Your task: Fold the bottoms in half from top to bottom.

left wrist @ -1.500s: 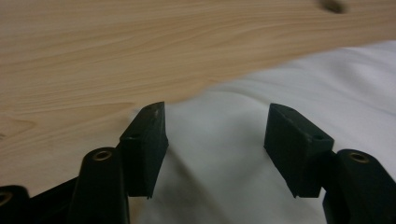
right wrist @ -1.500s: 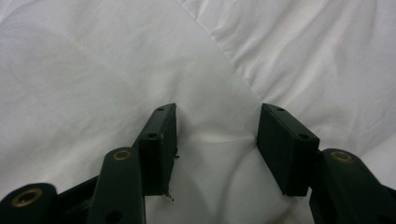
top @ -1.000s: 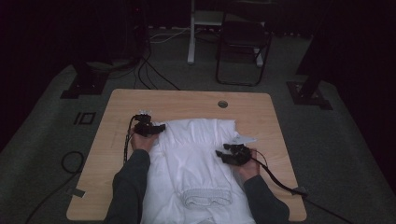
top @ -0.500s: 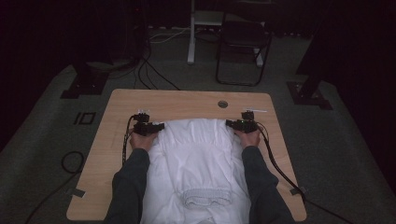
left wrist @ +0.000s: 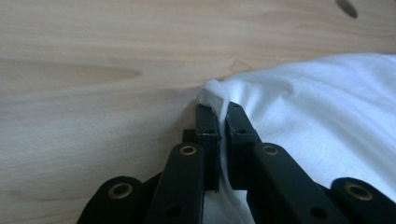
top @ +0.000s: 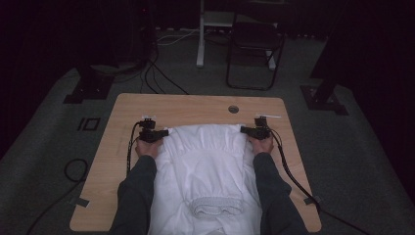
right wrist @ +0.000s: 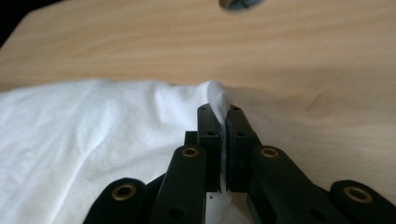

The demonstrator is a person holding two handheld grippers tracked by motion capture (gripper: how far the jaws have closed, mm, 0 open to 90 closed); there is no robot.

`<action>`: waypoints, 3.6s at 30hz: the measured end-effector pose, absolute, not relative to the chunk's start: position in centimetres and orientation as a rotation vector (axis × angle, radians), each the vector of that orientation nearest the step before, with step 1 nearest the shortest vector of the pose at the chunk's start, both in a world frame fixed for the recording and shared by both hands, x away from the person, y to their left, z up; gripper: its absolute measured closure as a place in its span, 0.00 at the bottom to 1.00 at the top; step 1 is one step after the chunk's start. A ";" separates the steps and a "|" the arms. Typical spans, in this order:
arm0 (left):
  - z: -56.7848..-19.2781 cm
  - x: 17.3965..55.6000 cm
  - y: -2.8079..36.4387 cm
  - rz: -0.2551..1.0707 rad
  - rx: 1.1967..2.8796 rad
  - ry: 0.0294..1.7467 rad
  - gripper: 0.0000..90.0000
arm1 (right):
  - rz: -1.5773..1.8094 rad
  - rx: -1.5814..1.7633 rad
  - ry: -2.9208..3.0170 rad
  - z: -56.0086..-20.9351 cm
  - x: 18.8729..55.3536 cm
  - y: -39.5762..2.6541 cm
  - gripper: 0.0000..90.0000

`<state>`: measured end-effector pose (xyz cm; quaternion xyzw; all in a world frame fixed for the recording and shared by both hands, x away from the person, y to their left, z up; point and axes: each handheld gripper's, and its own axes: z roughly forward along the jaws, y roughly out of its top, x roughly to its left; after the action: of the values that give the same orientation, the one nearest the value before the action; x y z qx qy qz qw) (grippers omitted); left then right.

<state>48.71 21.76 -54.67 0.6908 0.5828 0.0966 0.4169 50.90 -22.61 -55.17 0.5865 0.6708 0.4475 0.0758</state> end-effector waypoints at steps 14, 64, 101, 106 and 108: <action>-46.4 46.7 23.5 0.362 1.535 1.251 0.97 | 1.530 1.360 1.875 -46.6 49.1 -23.9 0.97; -53.7 39.1 22.0 0.308 1.703 1.359 0.95 | 1.312 1.396 2.150 -55.6 38.6 -23.8 0.96; -43.4 37.2 23.9 0.363 1.508 1.085 0.98 | 1.562 1.234 1.894 -46.8 39.5 -26.3 0.98; -44.9 33.7 24.7 0.296 1.545 1.072 0.97 | 1.601 1.145 1.919 -45.9 36.7 -27.0 0.97; -46.4 32.9 24.8 0.246 1.560 1.098 0.97 | 1.556 1.147 1.986 -47.7 34.8 -27.0 0.97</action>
<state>32.94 24.79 -46.36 0.6653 0.4682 0.1050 0.5719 34.76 -26.95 -47.73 0.4069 0.7042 0.5519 0.1841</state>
